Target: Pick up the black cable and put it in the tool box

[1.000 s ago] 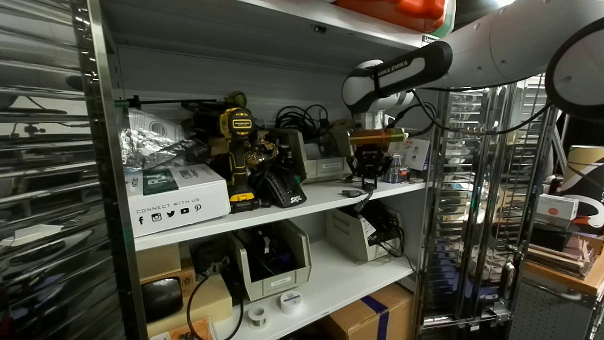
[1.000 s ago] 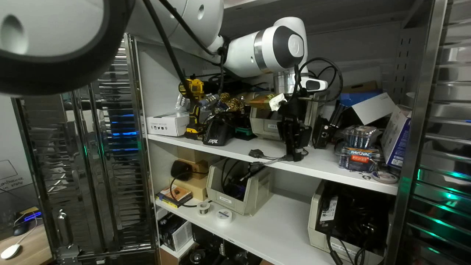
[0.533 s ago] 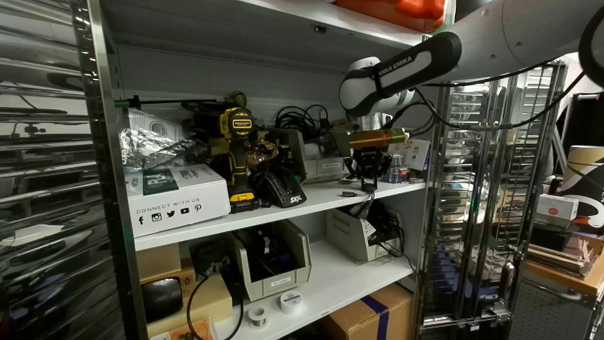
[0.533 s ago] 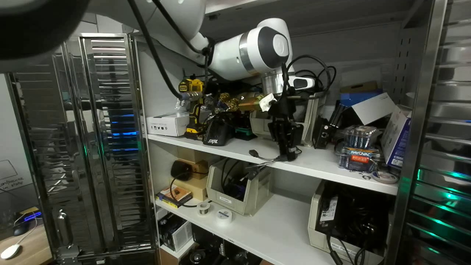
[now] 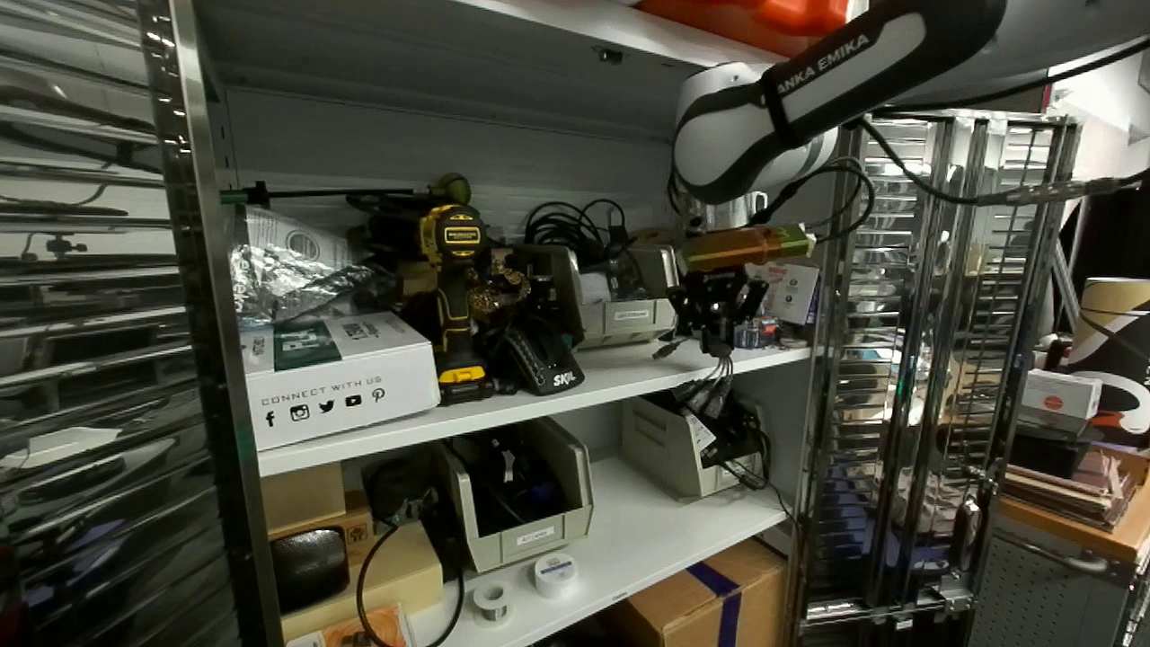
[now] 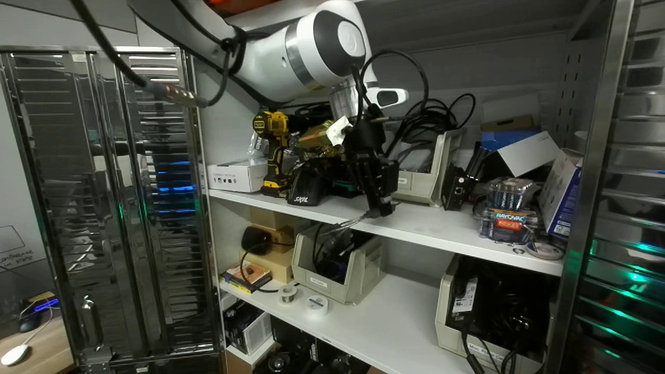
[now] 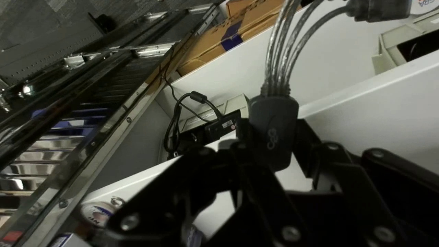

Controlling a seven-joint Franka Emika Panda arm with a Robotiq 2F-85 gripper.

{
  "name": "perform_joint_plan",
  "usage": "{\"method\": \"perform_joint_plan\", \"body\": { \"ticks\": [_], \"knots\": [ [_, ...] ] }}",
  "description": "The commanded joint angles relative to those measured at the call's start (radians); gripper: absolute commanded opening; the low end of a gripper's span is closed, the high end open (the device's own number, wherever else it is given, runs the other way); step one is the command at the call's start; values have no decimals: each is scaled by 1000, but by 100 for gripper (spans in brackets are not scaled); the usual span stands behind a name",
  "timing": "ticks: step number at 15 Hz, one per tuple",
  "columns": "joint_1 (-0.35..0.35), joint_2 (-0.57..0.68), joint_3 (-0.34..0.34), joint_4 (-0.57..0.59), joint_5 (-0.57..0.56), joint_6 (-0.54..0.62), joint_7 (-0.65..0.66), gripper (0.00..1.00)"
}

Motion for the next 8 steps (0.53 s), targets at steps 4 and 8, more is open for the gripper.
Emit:
{"method": "perform_joint_plan", "body": {
  "ticks": [4, 8],
  "knots": [
    [-25, -135, 10, -113, -101, 279, 141, 9],
    [-28, -91, 13, -57, -115, 463, 235, 9]
  ]
}}
